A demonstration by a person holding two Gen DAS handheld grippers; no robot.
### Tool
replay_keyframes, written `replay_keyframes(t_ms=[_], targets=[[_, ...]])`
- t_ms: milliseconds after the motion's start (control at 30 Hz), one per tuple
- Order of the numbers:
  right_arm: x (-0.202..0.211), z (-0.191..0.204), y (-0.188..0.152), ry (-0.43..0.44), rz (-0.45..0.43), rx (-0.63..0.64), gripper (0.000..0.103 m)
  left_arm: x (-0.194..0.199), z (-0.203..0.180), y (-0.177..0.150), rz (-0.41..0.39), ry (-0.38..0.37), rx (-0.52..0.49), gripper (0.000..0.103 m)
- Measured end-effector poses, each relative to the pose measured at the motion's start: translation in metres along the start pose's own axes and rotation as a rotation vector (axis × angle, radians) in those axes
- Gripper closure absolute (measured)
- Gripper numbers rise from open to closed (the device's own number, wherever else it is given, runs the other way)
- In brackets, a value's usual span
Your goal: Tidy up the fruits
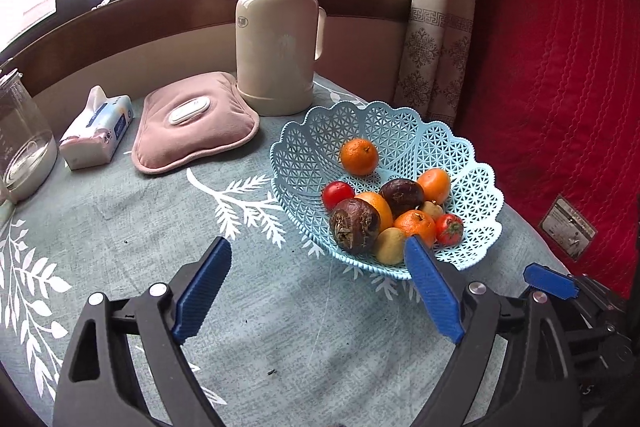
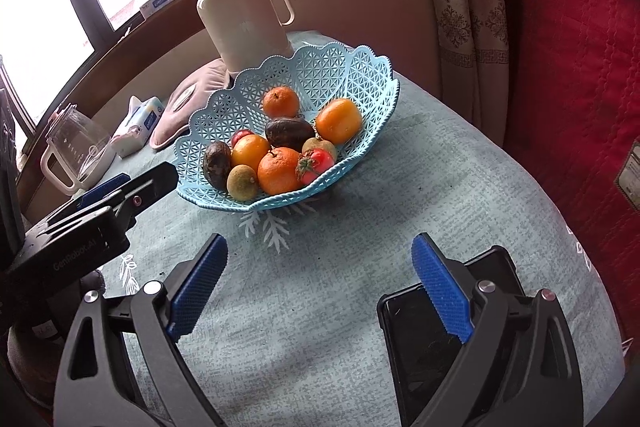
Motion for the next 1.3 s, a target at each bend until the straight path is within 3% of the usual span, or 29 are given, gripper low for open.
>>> replay_keyframes(t_ms=[700, 867, 1300], targets=[[0.011, 0.005, 0.005, -0.046, -0.032, 0.038, 0.006, 0.014, 0.007, -0.002, -0.044, 0.129, -0.005, 0.011], [0.012, 0.008, 0.006, -0.069, -0.040, 0.056, 0.006, 0.016, 0.001, -0.002, -0.057, 0.200, -0.034, 0.011], [0.009, 0.008, 0.009, -0.113, -0.037, 0.080, 0.006, 0.014, -0.004, -0.003, -0.062, 0.244, -0.058, 0.011]])
Point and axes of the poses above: each gripper's, at about its wrist camera, not at the fingertips, and x roughly against the way its jaws point, z to its left, y to its top, the point moved 4 cm from there along -x, roughly the way its jaws point, and after that the axes turned 10 degrees about z, right-handed, at the moved point
